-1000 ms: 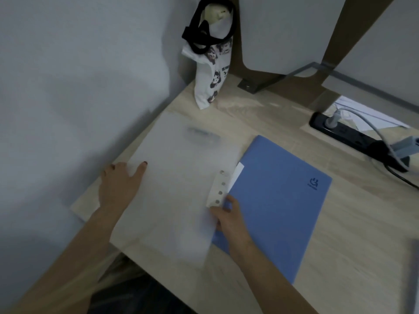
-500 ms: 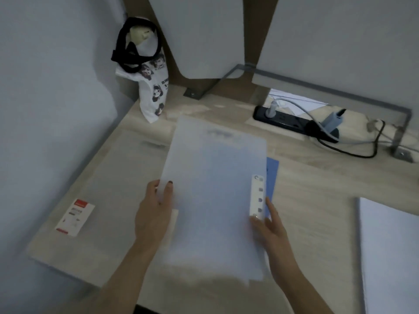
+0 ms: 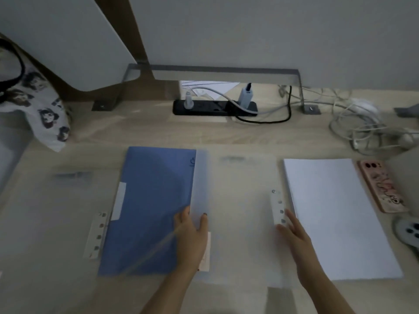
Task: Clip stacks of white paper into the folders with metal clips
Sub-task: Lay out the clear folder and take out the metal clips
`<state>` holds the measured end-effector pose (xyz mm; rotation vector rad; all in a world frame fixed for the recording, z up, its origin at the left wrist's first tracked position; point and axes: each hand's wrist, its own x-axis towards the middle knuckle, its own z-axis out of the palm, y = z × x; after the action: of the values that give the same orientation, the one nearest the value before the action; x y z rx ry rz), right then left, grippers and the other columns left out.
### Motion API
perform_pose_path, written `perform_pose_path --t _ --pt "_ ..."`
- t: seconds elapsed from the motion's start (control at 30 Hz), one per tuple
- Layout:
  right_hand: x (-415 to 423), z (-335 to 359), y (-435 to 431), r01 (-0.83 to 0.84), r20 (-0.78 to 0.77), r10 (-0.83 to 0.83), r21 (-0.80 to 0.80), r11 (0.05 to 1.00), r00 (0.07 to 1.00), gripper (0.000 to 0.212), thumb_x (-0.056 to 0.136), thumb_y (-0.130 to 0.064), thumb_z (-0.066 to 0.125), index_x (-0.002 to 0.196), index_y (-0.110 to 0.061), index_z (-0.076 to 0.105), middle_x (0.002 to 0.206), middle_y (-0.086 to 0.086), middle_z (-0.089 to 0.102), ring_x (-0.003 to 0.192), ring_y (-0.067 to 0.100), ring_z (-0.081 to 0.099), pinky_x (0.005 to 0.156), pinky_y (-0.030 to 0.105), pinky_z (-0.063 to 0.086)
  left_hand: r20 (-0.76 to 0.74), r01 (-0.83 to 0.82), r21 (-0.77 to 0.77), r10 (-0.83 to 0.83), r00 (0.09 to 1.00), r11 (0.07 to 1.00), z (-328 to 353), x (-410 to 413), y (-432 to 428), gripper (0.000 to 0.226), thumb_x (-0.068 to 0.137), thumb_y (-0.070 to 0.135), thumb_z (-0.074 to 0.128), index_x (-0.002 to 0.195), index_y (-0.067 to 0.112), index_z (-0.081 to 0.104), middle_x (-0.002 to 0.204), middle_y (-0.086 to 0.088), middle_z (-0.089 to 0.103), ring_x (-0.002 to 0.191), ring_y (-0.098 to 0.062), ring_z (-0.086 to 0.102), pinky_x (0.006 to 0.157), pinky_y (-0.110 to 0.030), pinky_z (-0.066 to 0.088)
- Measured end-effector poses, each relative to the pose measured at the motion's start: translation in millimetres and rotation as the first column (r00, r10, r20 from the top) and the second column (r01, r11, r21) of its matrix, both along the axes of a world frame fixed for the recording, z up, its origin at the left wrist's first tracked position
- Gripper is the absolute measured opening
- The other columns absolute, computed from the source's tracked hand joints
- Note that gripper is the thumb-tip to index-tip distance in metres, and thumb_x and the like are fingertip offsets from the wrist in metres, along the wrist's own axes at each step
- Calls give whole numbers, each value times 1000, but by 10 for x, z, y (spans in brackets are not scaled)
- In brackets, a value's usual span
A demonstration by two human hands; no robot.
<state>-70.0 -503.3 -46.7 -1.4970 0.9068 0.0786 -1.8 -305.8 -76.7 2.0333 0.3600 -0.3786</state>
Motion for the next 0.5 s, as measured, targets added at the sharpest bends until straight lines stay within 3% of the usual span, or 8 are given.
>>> perform_pose_path --t 0.1,0.17,0.23,0.3,0.4,0.47,0.5 --pt "-1 40 -46 -12 21 13 -38 999 1000 49 90 -14 54 135 -29 43 144 -5 41 122 6 38 99 26 27 45 59 125 -65 997 990 -18 -59 -81 67 88 21 59 144 8 24 144 -14 31 133 -28 32 110 -32 26" --pt "-6 140 -65 -18 43 20 -47 999 999 46 90 -17 55 133 -31 46 142 -7 44 122 7 41 101 28 30 16 94 126 -97 995 988 -3 -67 -86 73 88 23 58 147 11 16 148 -11 26 136 -27 29 112 -34 25" --pt "-17 292 -62 -13 66 15 -26 1000 998 39 90 -22 54 127 -36 52 136 -7 52 122 13 49 105 37 37 -30 114 15 -114 993 993 16 -30 -40 72 89 22 58 147 14 16 149 -9 26 136 -24 29 114 -35 25" --pt "-20 486 -28 -10 119 9 2 1000 993 33 92 -26 50 123 -38 55 128 -4 60 114 16 59 97 40 46 -133 120 -128 -137 982 984 132 66 37 65 90 27 55 145 19 22 150 -4 27 137 -21 30 114 -36 26" --pt "23 781 112 -79 220 68 39 996 973 32 94 -34 43 122 -46 53 120 -12 65 104 6 64 82 27 50 -310 161 -248 -235 921 955 407 181 195 64 90 47 49 145 25 25 152 5 24 140 -16 26 112 -32 25" --pt "100 940 260 -177 276 154 60 982 949 33 95 -35 38 122 -46 53 113 -19 67 99 -4 64 73 15 51 -323 204 -330 -313 893 922 618 214 322 78 76 63 50 144 32 29 153 7 24 139 -16 29 113 -39 31" --pt "152 984 349 -238 310 200 90 967 929 33 95 -36 37 123 -43 53 115 -19 67 102 -4 62 77 16 50 -302 211 -397 -344 889 893 730 219 383 80 69 68 51 140 36 33 152 8 27 136 -13 33 109 -40 37"
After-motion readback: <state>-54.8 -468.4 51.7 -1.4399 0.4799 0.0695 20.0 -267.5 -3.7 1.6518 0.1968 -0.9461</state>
